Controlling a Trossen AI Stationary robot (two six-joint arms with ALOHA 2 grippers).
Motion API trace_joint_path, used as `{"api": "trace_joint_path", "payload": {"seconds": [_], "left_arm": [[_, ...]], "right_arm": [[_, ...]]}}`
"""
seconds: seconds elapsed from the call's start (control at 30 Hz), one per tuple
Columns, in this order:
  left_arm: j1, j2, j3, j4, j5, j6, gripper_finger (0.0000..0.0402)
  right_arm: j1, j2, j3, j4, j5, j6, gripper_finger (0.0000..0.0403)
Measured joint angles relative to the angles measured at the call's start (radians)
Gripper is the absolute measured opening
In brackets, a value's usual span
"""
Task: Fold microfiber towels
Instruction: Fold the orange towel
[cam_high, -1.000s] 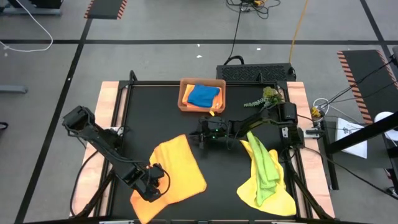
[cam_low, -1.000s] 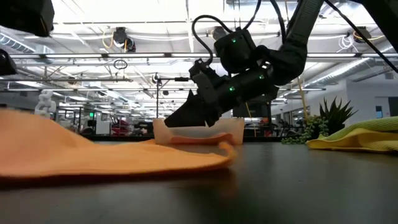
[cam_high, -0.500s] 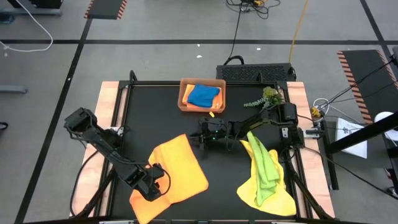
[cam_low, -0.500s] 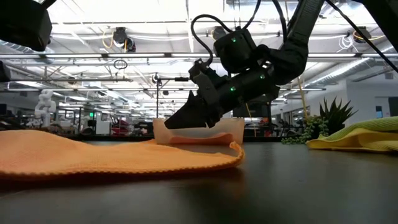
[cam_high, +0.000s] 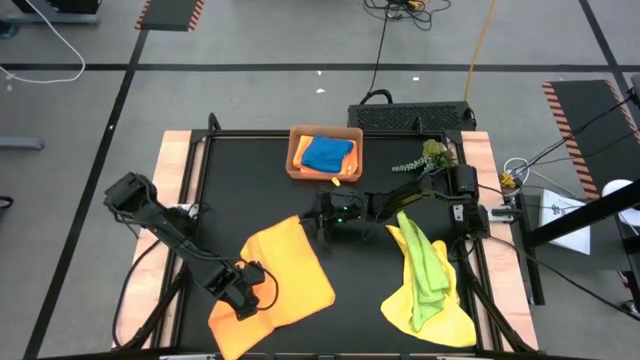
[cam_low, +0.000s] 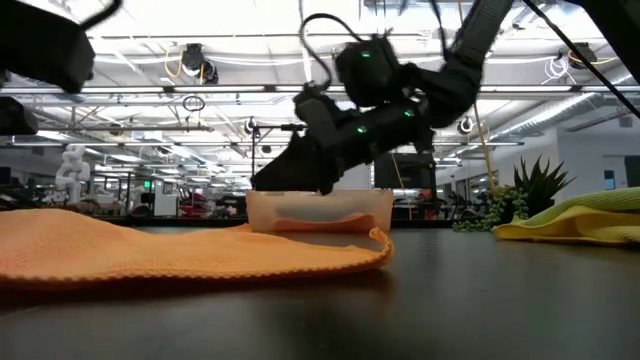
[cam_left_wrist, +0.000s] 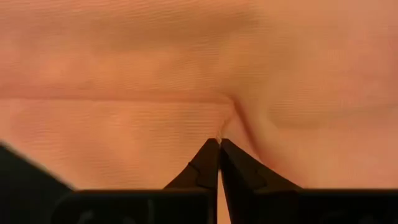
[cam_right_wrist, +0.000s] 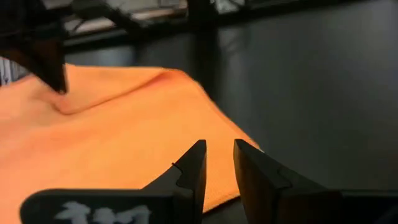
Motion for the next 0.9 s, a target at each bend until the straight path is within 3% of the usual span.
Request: {"api": "trace_joint_path", "payload": {"seconds": [0.2, 0.43, 0.9], "left_arm": [[0.020, 0.000, 0.000, -0.025, 0.007, 0.031, 0.0006], [0.017, -0.004, 0.005, -0.059, 0.015, 0.055, 0.0006], [0.036, -0.009, 0.042, -0.098, -0.015, 0.087, 0.0006]], "right_arm": [[-0.021, 0.017, 0.139, -0.258, 0.068, -0.065, 0.0122], [-0.049, 0.017, 0.150, -0.291, 0.102, -0.070, 0.0184], [-0.041, 0.138, 0.239, -0.320, 0.027, -0.062, 0.0188]]}}
